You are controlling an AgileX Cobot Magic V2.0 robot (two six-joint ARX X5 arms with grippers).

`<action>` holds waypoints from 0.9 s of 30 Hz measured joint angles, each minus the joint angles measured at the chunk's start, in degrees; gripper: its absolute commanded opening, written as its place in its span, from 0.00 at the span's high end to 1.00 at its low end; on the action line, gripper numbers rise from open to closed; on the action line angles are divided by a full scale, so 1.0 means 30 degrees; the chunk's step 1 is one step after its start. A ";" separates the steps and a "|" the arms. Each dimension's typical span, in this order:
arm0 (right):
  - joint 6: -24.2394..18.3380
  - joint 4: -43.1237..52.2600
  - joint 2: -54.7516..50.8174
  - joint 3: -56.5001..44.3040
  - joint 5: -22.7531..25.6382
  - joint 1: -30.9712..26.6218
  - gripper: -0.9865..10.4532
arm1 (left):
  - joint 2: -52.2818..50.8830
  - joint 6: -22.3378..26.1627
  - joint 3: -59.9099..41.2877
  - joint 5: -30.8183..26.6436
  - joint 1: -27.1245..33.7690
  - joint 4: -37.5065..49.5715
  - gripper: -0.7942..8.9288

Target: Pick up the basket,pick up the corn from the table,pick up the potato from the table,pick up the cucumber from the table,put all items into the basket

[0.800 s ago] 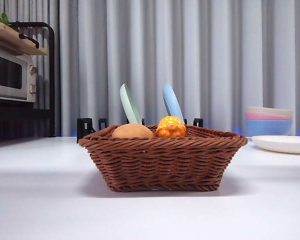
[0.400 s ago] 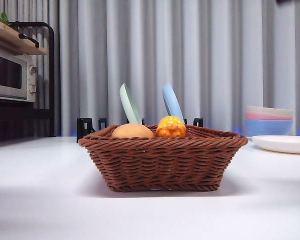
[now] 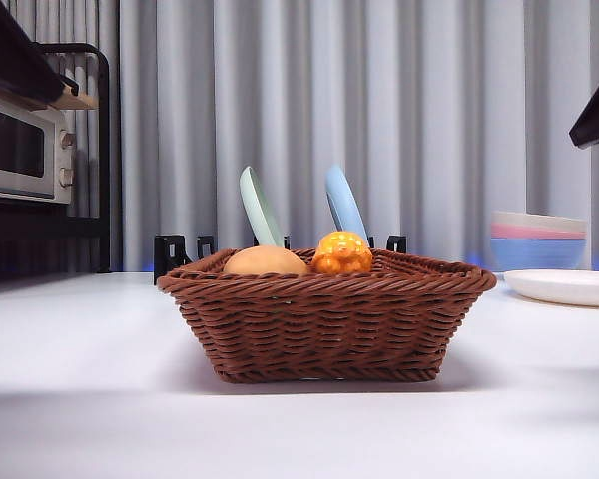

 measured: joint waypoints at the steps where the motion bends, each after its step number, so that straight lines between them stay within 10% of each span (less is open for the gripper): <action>1: 0.0087 0.0000 -0.0007 0.0000 0.0007 0.0000 0.91 | -0.0029 0.0007 0.0000 0.0007 0.0000 0.0022 0.92; 15: 0.0284 -0.0007 -0.0007 0.0000 0.0007 0.0000 0.91 | -0.1042 0.2608 -0.0022 -0.1778 0.0576 0.0080 0.92; 21: 0.0284 0.0000 -0.0015 0.0000 0.0007 0.0000 0.91 | -0.5027 0.3869 -0.1523 -0.0131 0.5967 0.3534 0.92; 27: 0.0284 0.0000 -0.0015 0.0000 0.0007 0.0000 0.91 | -0.9107 0.4022 -0.4488 0.5377 1.3267 0.3745 0.92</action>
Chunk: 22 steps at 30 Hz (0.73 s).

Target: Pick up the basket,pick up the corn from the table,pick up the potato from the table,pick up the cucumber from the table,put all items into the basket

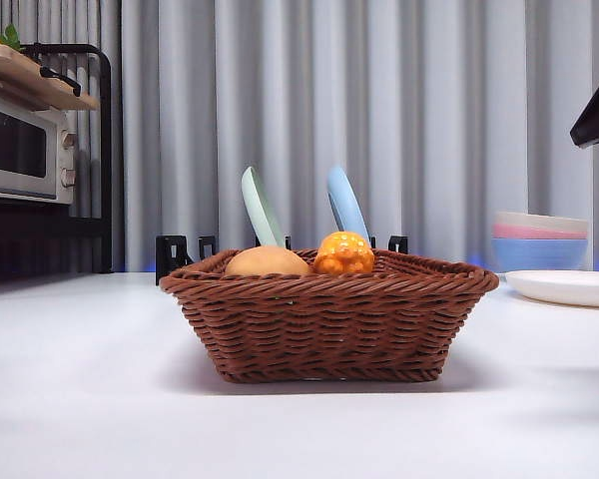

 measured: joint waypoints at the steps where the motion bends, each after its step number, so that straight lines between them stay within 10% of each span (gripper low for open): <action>1: 0.0000 0.0000 0.0000 0.0000 -0.0007 0.0000 0.91 | -0.0532 0.0015 -0.0401 0.0678 0.1093 -0.0007 0.92; 10: 0.0007 -0.0007 0.0000 0.0000 0.0000 0.0000 0.91 | -0.1654 0.0051 -0.3235 0.4568 0.6535 -0.0007 0.92; 22: 0.0007 -0.0022 0.0000 0.0000 0.0000 -0.0022 0.91 | -0.1661 0.0138 -0.4954 0.4670 0.7278 0.1370 0.92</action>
